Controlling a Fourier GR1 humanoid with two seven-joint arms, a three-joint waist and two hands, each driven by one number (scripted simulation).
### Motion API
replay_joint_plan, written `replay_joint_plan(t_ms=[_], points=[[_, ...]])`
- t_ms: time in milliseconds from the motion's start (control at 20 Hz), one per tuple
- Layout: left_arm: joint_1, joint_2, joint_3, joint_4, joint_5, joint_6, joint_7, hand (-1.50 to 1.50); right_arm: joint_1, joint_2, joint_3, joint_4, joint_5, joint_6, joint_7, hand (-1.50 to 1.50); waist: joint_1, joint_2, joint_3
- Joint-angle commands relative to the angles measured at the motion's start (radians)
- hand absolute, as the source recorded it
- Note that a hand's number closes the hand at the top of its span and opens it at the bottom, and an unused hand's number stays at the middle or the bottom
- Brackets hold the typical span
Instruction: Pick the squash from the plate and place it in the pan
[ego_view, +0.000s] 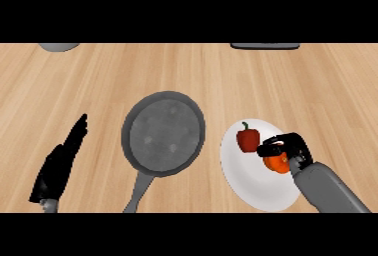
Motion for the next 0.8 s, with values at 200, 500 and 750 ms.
replay_joint_plan(t_ms=[200,500,750], points=[[0.006,-0.018,-0.008,0.008,-0.003,-0.006,-0.001,0.00,0.042,-0.082,0.339,-0.182,0.190,0.198,-0.103,1.50,0.008,0.006,0.017],[0.056,-0.001,0.026,-0.015,0.007,-0.019,-0.029,0.00,0.039,-0.226,0.386,-0.367,0.453,0.102,0.009,1.50,-0.004,0.005,0.019],[0.059,-0.013,0.012,-0.032,-0.008,-0.004,0.003,0.00,-0.039,-0.308,0.353,-0.524,0.706,0.040,-0.040,1.50,-0.021,-0.005,0.018]])
